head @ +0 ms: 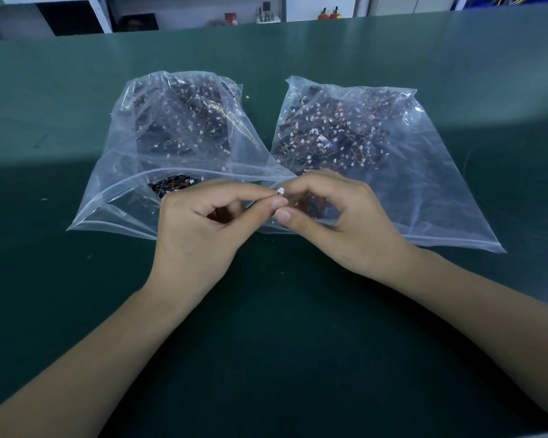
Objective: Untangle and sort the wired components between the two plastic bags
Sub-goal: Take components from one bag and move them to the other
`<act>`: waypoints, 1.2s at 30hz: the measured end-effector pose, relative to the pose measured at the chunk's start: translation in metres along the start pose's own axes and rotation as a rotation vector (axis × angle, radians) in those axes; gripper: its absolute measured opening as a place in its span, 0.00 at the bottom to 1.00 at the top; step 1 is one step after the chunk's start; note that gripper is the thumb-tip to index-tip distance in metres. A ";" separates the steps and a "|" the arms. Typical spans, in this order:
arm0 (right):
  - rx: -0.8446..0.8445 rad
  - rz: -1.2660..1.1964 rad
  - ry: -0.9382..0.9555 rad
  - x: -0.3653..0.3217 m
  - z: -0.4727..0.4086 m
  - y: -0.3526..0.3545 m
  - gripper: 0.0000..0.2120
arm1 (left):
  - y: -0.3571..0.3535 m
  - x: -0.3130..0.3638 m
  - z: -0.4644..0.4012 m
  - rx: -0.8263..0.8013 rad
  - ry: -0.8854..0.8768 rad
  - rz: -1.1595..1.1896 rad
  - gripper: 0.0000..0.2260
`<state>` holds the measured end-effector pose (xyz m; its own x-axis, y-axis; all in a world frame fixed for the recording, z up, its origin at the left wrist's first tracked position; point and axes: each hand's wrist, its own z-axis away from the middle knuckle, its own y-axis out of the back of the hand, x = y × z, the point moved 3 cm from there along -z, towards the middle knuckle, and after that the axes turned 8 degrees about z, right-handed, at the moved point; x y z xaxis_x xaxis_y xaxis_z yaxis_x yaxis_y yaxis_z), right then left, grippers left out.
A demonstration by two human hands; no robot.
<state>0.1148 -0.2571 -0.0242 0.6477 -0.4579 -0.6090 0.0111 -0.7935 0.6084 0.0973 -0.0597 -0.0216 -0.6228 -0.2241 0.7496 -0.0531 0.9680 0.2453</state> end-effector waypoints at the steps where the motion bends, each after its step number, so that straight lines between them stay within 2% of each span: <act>1: 0.016 -0.018 -0.011 0.001 0.000 -0.001 0.08 | 0.000 0.000 0.000 0.001 0.002 -0.009 0.04; 7: 0.032 -0.078 -0.043 0.002 -0.001 0.000 0.01 | 0.000 0.002 0.000 0.006 0.001 -0.024 0.03; 12: -0.038 -0.027 -0.027 0.004 -0.002 -0.004 0.05 | -0.002 0.005 0.000 -0.038 -0.013 -0.028 0.03; 17: 0.001 -0.015 -0.064 0.006 0.000 -0.001 0.05 | -0.004 0.010 0.002 -0.039 -0.014 0.024 0.10; 19: 0.013 0.061 -0.035 0.004 0.000 0.001 0.04 | -0.003 0.009 0.002 -0.031 0.018 0.068 0.12; 23: 0.024 0.183 0.069 -0.002 0.000 0.001 0.04 | -0.004 0.002 0.001 -0.013 0.043 -0.027 0.03; 32: -0.027 0.292 0.177 -0.002 -0.003 0.006 0.06 | -0.005 0.003 0.001 -0.016 0.070 -0.028 0.01; 36: -0.001 0.229 0.127 0.000 -0.001 0.005 0.04 | -0.003 0.003 -0.001 -0.006 0.097 -0.028 0.04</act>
<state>0.1156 -0.2600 -0.0205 0.7238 -0.5716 -0.3865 -0.1459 -0.6743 0.7239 0.0961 -0.0638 -0.0194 -0.5423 -0.2612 0.7985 -0.0649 0.9606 0.2701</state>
